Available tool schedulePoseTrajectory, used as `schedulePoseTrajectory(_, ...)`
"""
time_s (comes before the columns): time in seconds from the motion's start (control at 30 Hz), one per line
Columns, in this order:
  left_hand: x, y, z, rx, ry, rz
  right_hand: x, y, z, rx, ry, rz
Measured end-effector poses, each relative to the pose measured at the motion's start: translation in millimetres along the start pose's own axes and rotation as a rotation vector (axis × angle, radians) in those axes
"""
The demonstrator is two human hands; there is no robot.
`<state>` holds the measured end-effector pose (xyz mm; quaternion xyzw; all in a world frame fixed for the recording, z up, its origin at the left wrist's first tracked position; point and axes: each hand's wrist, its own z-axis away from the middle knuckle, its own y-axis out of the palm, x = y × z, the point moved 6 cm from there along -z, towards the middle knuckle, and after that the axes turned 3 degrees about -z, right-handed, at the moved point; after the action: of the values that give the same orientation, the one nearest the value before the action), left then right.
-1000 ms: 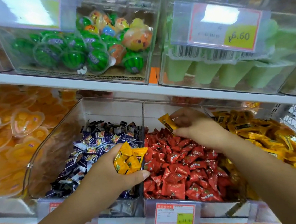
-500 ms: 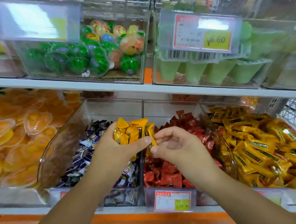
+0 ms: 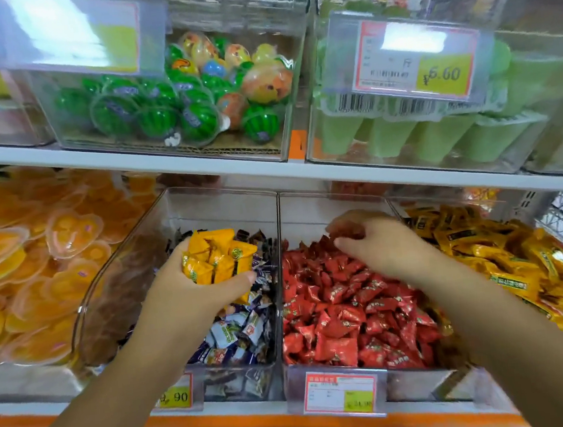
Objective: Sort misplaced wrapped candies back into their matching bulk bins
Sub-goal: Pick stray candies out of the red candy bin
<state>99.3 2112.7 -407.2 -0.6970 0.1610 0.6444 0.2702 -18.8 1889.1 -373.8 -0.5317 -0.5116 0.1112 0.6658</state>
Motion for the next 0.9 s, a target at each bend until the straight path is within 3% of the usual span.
schedulePoseTrajectory(0.07,6,6,4,0.036,-0.018,-0.014,-34,-2,-38,0.137,0.093,0.339)
schedulePoseTrajectory(0.13,14,12,6,0.056,-0.046,-0.050,-59,9,-59,0.259,0.193,0.440)
schedulePoseTrajectory(0.27,18,22,6,0.067,-0.042,-0.110,-72,56,-74,0.382,0.266,0.450)
schedulePoseTrajectory(0.4,12,26,6,0.082,-0.039,-0.064,-43,67,-64,0.437,0.074,0.352)
schedulePoseTrajectory(0.47,11,28,4,0.091,-0.044,-0.085,-20,46,-48,0.539,-0.009,0.223)
schedulePoseTrajectory(0.53,9,28,3,0.079,-0.041,-0.077,-13,19,-50,0.517,-0.045,0.159)
schedulePoseTrajectory(0.63,5,26,4,0.037,-0.017,-0.076,-30,-1,-72,0.409,0.061,0.157)
schedulePoseTrajectory(0.77,9,24,3,0.018,-0.039,-0.104,-52,25,-69,0.620,0.214,0.473)
schedulePoseTrajectory(0.9,9,26,4,0.018,-0.005,-0.081,-64,55,-72,0.698,0.307,0.407)
